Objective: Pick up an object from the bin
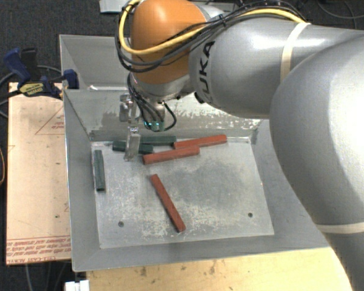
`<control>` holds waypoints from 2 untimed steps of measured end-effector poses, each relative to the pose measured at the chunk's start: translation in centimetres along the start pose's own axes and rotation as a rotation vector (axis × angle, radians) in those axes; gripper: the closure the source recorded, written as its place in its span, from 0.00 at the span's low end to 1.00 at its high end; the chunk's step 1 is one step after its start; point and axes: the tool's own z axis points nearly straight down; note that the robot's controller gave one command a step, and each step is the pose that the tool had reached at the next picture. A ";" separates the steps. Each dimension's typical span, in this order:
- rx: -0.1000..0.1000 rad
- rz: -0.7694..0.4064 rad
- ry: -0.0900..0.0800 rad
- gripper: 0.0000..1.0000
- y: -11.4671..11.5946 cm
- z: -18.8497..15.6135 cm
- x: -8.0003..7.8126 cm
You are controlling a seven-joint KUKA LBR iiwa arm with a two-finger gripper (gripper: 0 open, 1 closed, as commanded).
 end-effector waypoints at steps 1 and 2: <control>-0.001 -0.194 -0.008 0.00 -6.8 13.1 0.6; 0.000 -0.151 -0.013 0.00 -12.6 12.7 -0.2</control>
Offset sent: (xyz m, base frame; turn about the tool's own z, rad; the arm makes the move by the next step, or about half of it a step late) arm -0.0073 -0.0668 -0.1296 -0.1974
